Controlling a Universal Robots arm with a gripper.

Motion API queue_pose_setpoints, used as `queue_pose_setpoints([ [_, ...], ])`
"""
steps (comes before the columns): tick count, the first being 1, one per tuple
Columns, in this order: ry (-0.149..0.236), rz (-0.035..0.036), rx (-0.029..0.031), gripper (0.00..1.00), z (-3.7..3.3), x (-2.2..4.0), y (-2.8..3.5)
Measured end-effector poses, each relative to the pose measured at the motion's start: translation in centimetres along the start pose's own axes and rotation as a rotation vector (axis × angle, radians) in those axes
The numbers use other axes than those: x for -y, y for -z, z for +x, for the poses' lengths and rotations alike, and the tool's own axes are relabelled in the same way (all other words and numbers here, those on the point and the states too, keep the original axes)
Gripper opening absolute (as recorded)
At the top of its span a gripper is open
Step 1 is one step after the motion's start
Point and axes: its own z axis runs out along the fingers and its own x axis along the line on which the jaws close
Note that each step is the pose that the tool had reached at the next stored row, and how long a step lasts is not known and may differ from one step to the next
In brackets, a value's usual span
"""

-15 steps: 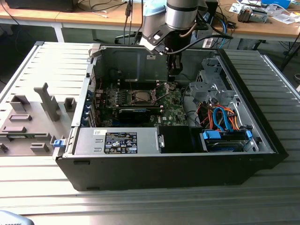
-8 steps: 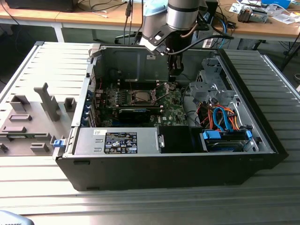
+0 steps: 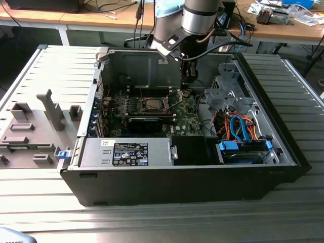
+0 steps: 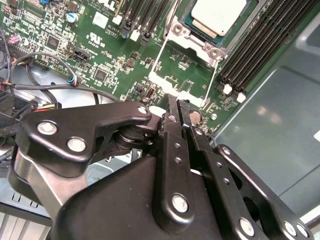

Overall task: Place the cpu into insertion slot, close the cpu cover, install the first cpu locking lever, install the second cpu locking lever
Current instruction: 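Close the cpu cover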

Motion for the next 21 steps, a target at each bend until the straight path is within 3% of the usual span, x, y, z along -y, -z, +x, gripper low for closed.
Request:
queue_pose_setpoints([
  [21,0.02,-0.0003,0.0005,0.16,-0.01,-0.31,-0.25],
])
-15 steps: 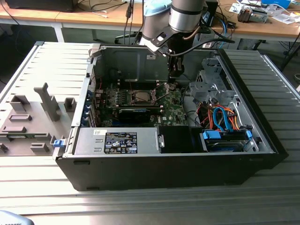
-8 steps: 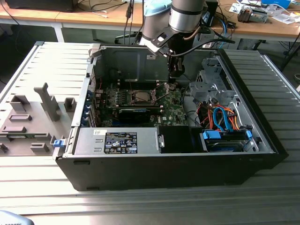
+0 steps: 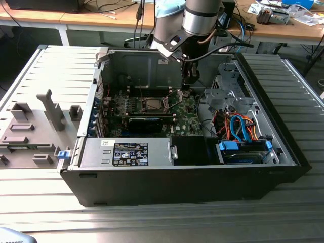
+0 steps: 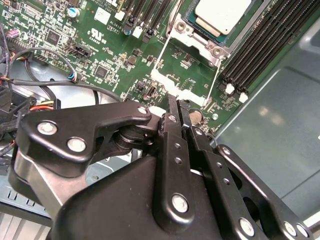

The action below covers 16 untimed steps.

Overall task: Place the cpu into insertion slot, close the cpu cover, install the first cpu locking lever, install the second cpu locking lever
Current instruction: 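Close the cpu cover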

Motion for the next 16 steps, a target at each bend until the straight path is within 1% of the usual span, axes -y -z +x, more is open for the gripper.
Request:
queue_pose_setpoints([
  [16,0.0,-0.0001,-0.0001,0.16,0.01,-0.04,-0.43],
])
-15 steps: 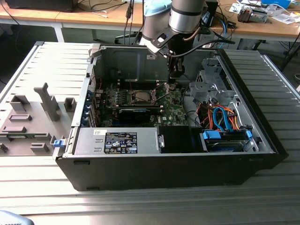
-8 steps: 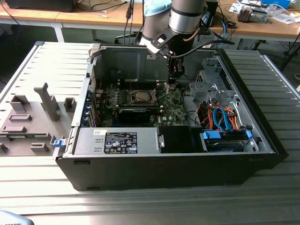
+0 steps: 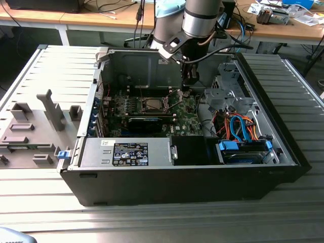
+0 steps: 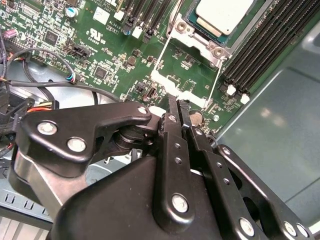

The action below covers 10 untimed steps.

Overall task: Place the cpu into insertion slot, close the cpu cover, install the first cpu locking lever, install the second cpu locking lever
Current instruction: 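Close the cpu cover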

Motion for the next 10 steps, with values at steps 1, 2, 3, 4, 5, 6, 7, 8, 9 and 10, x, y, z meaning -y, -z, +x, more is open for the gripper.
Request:
queue_pose_setpoints([
  [1,0.0,0.0,0.0001,0.16,0.0,0.0,-0.02],
  [2,0.0,0.0,0.0001,0.16,0.0,0.0,-0.05],
  [3,0.0,0.0,0.0,0.16,0.0,0.0,-0.08],
  [4,0.0,0.0,0.0,0.16,0.0,0.0,-0.14],
  [5,0.0,0.0001,0.0001,0.16,0.0,-0.01,-0.29],
  [6,0.0,0.0,-0.0001,0.16,0.01,-0.01,-0.5],
  [7,0.0,0.0,0.0,0.16,0.01,-0.01,-0.55],
  [8,0.0,0.0,0.0,0.16,0.01,-0.01,-0.59],
  [9,0.0,0.0,0.0,0.16,0.01,-0.01,-0.63],
  [10,0.0,0.0,0.0,0.16,0.01,-0.01,-0.66],
])
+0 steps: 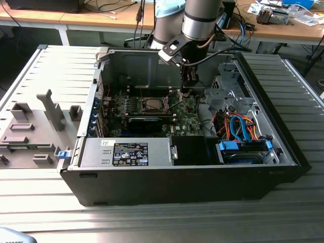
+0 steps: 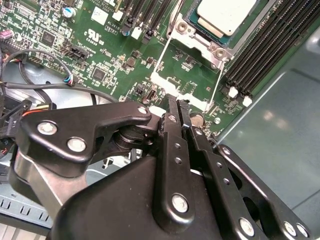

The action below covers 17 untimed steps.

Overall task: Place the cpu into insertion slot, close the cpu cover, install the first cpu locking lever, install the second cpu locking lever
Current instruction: 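Close the cpu cover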

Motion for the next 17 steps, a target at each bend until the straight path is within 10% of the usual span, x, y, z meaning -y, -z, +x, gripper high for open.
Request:
queue_pose_setpoints([
  [17,0.0,0.0,0.0001,0.16,0.01,-0.01,-0.58],
])
